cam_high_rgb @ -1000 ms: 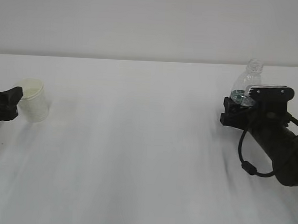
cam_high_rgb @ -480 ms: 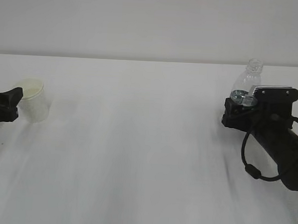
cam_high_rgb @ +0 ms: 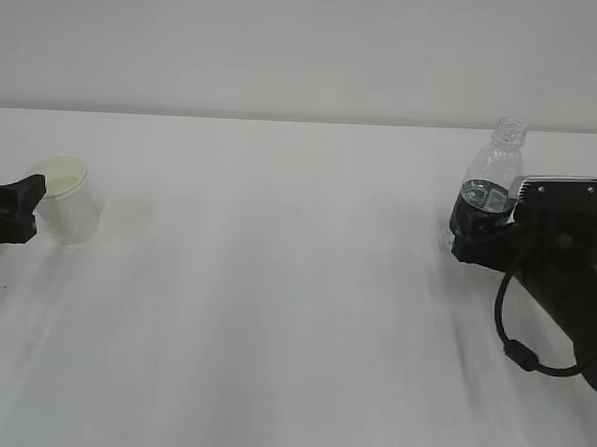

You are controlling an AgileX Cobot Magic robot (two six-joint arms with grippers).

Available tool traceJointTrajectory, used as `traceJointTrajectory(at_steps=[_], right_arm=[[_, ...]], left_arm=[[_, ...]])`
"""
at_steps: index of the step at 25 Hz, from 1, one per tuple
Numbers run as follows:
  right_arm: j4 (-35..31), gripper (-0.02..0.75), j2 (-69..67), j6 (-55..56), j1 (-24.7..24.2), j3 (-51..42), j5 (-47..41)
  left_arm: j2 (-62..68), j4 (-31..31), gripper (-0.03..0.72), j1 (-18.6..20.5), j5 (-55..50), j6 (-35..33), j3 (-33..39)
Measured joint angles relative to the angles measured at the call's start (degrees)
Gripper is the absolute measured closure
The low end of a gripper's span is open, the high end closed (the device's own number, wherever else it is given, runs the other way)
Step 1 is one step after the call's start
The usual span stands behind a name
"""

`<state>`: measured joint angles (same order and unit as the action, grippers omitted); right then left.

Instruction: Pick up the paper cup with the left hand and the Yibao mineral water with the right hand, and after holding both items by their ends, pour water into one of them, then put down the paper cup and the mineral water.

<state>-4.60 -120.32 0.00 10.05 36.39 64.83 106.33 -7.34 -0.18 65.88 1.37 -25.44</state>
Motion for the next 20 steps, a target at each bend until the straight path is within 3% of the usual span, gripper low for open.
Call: traceJointTrajectory(at_steps=[20], right_arm=[[0.1,0.146,6.9,0.0,0.0,-6.6,0.4]], left_arm=[[-2.4,0.0,0.169,0.0,0.0,0.0,0.9]])
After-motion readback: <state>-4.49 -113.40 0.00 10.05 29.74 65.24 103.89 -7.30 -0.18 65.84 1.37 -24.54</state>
